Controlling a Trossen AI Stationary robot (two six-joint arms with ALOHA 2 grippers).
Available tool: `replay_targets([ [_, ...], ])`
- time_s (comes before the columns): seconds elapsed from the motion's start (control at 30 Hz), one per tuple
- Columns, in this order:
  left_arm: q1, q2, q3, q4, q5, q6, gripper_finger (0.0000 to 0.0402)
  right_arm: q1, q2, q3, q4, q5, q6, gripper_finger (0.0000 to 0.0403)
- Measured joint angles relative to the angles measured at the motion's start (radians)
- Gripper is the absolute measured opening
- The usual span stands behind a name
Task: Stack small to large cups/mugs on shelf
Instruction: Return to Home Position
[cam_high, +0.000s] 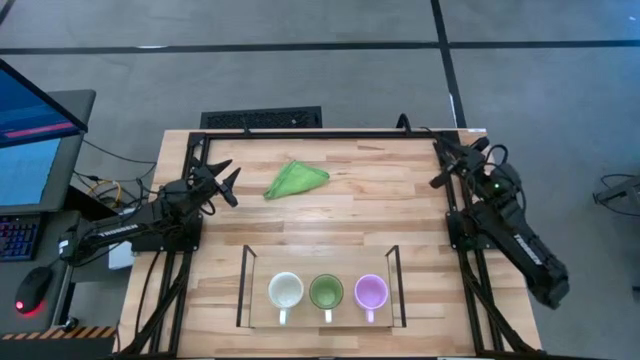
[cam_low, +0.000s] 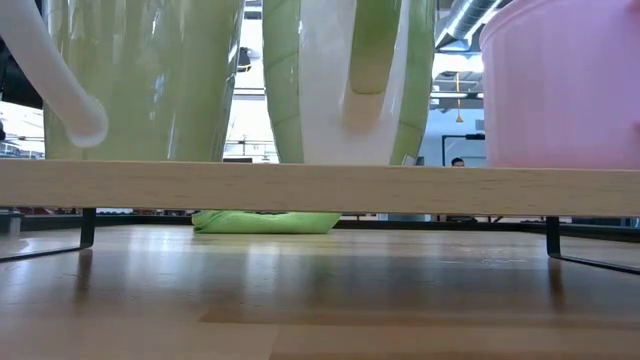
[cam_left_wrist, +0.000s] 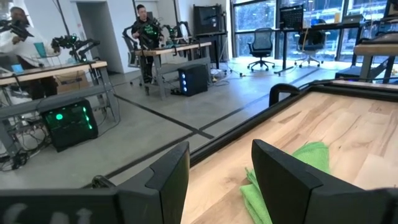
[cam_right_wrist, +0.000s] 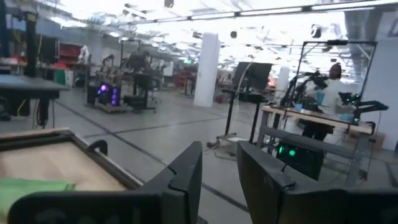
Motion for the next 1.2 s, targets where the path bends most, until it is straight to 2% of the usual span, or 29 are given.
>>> replay_targets([
  [0.2, 0.000, 0.000, 0.000, -0.001, 0.000, -0.001, 0.0167, -0.046, 0.000, -0.085, 0.148, 0.001, 0.051, 0.0123],
  [0.53, 0.000, 0.000, 0.000, -0.005, 0.000, -0.005, 0.0167, -0.084, 0.001, -0.175, 0.218, -0.002, 0.100, 0.0123],
  [1.03, 0.000, 0.000, 0.000, -0.001, -0.001, -0.008, 0.0167, -0.084, 0.000, -0.175, 0.171, -0.002, 0.136, 0.0123],
  [1.2, 0.000, 0.000, 0.000, 0.068, -0.013, -0.008, 0.0167, -0.082, 0.000, -0.175, 0.140, -0.002, 0.136, 0.0123],
])
